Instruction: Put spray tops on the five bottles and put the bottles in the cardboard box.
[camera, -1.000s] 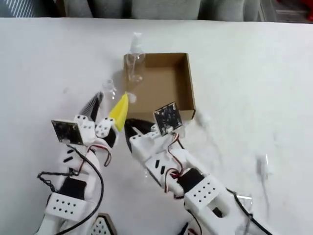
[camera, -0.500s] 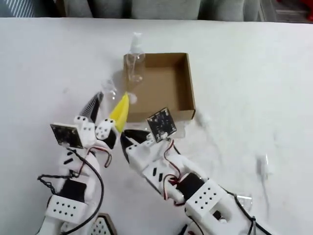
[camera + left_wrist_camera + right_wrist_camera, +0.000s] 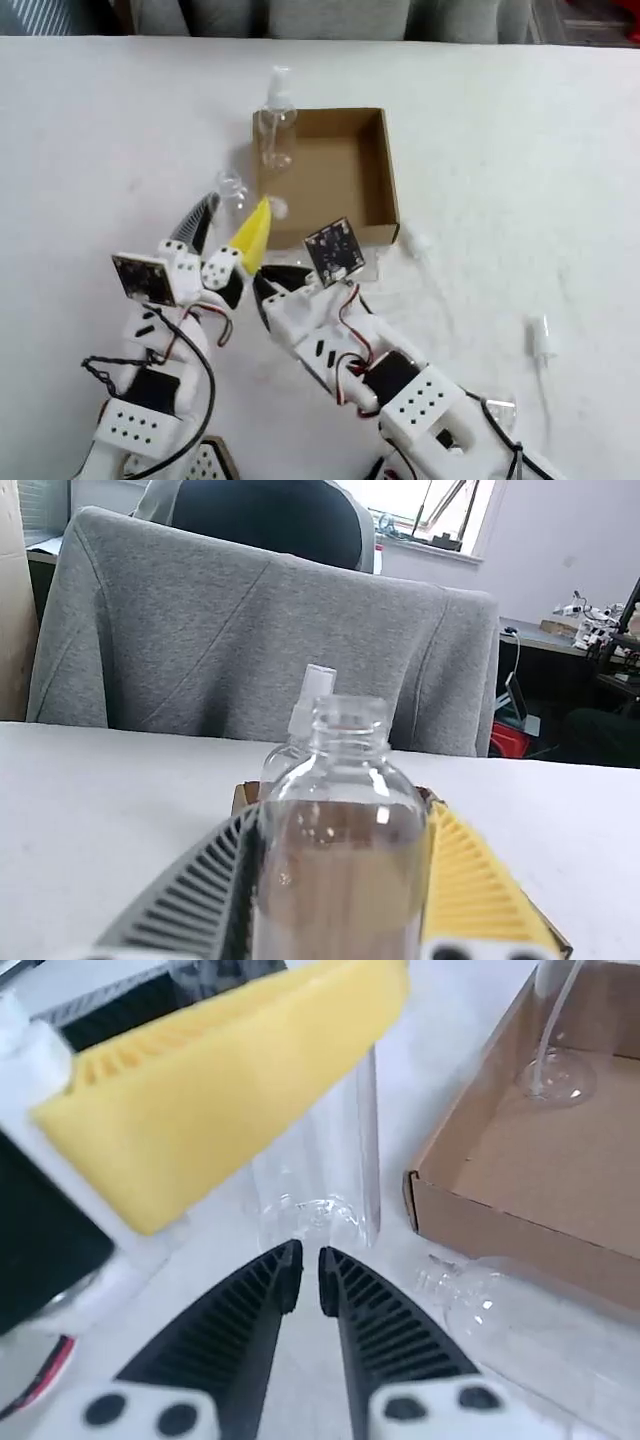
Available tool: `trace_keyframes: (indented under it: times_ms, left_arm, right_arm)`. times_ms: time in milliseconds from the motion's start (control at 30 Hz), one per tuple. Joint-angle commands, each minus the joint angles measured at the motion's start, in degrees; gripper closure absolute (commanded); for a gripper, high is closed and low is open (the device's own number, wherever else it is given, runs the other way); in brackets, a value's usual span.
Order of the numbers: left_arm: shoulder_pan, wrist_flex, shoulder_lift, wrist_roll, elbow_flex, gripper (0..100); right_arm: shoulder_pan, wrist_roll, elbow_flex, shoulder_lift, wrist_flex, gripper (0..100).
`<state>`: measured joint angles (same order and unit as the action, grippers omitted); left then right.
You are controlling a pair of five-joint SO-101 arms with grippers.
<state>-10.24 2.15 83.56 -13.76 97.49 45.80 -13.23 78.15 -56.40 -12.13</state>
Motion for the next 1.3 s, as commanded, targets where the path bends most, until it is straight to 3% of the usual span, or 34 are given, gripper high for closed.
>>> trace_keyframes:
  times_ms: [0, 600, 1000, 1267]
  left_arm:
    - [-3.0, -3.3, 1.5, -0.1, -1.0, 98]
    - [-4.1, -4.0, 1.5, 0.0, -1.0, 98]
    - [-2.7, -3.6, 1.5, 0.4, -0.9, 98]
    - [-3.1, -3.9, 1.5, 0.2, -0.9, 98]
  right_arm:
    - [-0.8, 0.2, -2.7, -1.0, 0.3, 98.1]
    - [-5.8, 0.3, -2.7, -0.9, 0.5, 98.1]
    - [1.1, 0.2, -3.0, -6.8, -8.6, 98.1]
    - [0.8, 0.4, -2.6, -3.6, -5.3, 98.1]
